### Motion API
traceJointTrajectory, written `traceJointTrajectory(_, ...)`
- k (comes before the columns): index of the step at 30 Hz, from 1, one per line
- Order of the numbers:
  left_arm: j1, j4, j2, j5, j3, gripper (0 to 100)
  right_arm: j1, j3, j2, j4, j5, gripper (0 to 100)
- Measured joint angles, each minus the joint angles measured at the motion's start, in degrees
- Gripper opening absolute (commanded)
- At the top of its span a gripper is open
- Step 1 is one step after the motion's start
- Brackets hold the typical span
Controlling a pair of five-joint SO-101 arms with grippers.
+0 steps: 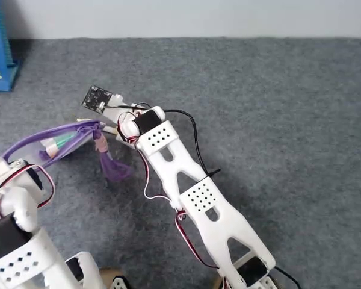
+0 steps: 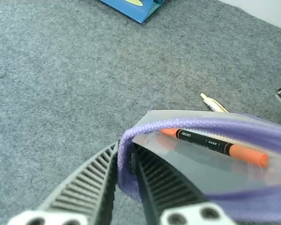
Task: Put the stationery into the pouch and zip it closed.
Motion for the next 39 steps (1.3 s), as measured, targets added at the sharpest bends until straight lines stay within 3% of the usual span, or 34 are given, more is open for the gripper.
traceJointTrajectory(15, 0.00, 0.00, 0.00, 0.00, 0.00, 1, -0.97, 0.44, 0.09, 7.03, -0.09, 17.4)
traceJointTrajectory(20, 0.00, 0.00, 0.00, 0.00, 0.00, 1, -0.97, 0.35, 0.26, 7.12, -0.09, 0.0)
traceJointTrajectory(24, 0.00, 0.00, 0.00, 0.00, 0.00, 1, -0.44, -0.44, 0.26, 8.35, -0.09, 0.9)
traceJointTrajectory(31, 0.00, 0.00, 0.00, 0.00, 0.00, 1, 0.35, 0.53, -3.08, 19.25, -0.09, 0.8)
traceJointTrajectory(39, 0.00, 0.00, 0.00, 0.00, 0.00, 1, 7.56, 0.62, -5.45, 19.96, -0.53, 0.7)
